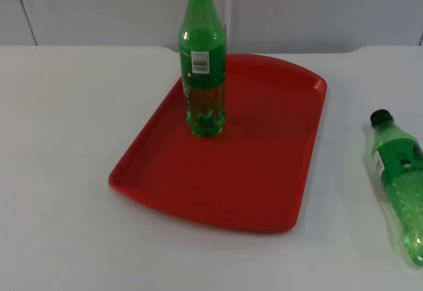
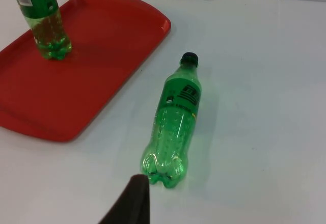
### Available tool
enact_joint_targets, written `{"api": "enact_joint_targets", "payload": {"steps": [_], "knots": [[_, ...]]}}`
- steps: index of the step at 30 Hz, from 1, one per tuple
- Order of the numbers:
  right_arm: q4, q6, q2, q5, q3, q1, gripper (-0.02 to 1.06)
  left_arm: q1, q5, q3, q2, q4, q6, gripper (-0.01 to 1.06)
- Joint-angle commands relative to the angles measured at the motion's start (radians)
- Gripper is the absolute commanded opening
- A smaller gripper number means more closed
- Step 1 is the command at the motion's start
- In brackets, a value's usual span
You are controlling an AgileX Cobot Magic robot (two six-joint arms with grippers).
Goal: Place the bottle upright on the tray.
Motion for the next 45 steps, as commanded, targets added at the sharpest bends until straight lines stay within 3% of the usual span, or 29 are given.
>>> {"api": "enact_joint_targets", "payload": {"steps": [1,9,14,30,34,45], "knots": [[0.002,0.002,-0.003,-0.006,0.0,-0.003,1.05,0.001,0.01,0.031,-0.003,-0.013,-0.012,0.9],[0.004,0.002,-0.003,-0.006,0.0,-0.003,1.05,0.001,0.022,0.137,-0.003,-0.011,-0.012,0.9],[0.004,0.002,-0.003,-0.006,0.0,-0.003,1.05,0.001,0.068,0.159,-0.003,0.0,0.007,0.9],[0.006,0.002,-0.003,-0.006,0.0,-0.003,1.05,0.001,0.068,0.161,-0.003,0.002,0.005,0.9],[0.006,0.002,-0.003,-0.006,0.0,-0.003,1.05,0.001,0.068,0.161,-0.003,0.001,0.005,1.05],[0.006,0.002,-0.003,-0.006,0.0,-0.003,1.05,0.001,0.068,0.161,-0.003,-0.001,0.001,1.05]]}}
